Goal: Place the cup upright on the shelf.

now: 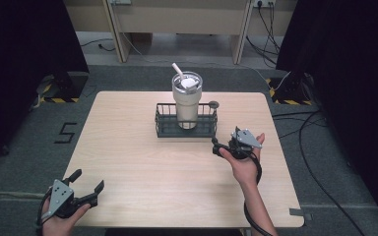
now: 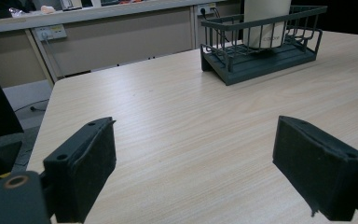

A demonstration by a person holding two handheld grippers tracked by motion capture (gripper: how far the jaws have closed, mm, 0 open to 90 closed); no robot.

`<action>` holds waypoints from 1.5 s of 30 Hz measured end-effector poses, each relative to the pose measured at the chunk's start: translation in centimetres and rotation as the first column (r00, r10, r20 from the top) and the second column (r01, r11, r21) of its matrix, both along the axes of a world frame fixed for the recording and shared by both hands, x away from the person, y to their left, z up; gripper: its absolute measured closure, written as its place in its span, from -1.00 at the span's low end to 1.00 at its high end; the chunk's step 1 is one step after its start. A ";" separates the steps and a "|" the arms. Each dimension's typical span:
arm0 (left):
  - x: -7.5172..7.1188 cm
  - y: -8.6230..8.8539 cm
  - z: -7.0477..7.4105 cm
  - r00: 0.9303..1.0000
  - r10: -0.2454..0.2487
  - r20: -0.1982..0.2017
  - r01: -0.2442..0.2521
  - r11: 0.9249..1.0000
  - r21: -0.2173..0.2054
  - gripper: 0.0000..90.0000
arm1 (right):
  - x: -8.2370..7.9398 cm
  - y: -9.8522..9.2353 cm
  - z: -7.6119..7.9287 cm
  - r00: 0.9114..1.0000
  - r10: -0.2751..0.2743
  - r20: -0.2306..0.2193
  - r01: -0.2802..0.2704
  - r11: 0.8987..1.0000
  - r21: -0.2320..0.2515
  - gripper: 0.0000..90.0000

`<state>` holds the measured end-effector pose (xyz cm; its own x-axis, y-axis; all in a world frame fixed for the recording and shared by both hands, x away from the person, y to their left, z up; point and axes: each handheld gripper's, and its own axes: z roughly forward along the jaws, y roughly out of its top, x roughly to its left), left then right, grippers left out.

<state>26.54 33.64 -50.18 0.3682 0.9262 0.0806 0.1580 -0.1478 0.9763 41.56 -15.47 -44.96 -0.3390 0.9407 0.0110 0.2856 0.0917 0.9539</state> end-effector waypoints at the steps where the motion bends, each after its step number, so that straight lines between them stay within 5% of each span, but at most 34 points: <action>1: 0.0 0.0 0.0 1.000 0.000 0.000 0.000 1.000 0.001 -0.72 | -0.1 -0.1 -0.1 1.000 -0.001 -0.001 0.001 1.000 0.000 -0.78; 45: 0.0 -0.2 0.0 1.000 0.001 -0.001 -0.001 1.000 0.007 -0.73 | -5.0 -5.3 -3.3 0.997 -0.057 -0.050 0.055 0.997 -0.046 -0.74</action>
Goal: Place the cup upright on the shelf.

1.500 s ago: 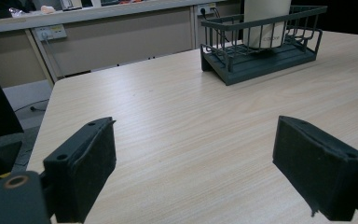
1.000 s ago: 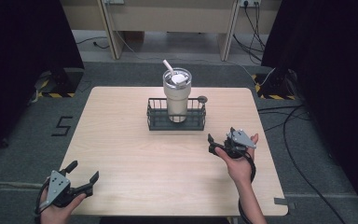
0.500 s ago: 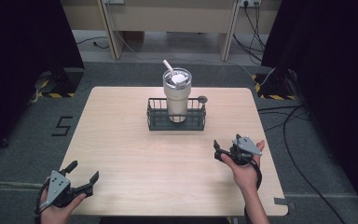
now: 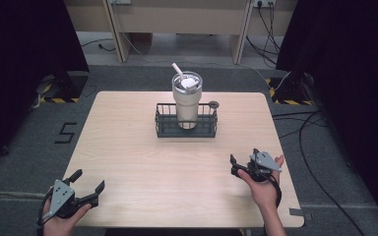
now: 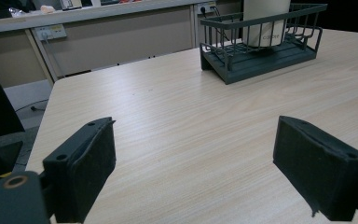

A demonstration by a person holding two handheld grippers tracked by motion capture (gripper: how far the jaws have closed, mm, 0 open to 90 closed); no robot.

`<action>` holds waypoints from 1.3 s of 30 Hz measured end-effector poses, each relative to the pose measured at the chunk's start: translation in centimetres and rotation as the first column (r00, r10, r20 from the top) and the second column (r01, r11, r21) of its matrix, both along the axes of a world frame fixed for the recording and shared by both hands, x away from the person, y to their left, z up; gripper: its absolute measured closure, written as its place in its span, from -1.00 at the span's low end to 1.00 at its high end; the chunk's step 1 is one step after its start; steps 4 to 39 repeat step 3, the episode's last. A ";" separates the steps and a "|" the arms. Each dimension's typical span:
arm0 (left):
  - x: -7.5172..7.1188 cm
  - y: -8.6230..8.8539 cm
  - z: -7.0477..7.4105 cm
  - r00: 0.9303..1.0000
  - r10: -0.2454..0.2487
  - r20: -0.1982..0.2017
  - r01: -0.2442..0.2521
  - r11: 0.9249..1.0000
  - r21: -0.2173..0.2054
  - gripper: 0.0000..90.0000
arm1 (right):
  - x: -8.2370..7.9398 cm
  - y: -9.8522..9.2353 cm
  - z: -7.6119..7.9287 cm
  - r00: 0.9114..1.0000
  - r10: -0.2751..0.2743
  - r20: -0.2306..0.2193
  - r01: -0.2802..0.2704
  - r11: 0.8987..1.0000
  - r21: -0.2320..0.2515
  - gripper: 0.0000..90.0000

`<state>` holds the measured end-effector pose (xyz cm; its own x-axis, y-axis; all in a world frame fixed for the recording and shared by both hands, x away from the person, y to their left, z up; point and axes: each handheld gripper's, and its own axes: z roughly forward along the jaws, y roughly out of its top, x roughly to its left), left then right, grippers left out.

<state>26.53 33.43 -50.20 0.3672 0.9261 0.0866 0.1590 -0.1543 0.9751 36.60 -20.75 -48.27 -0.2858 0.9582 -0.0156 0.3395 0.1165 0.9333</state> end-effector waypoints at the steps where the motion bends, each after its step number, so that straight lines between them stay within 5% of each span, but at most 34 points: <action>1: 0.0 0.0 0.0 1.000 0.000 0.000 0.000 1.000 0.000 -0.73 | 0.0 0.0 0.0 1.000 0.002 0.000 -0.002 1.000 0.002 -0.74; 39: 0.0 0.0 0.0 1.000 0.000 0.000 0.000 1.000 0.002 -0.73 | -0.1 0.2 0.2 1.000 0.006 0.003 -0.006 1.000 0.005 -0.73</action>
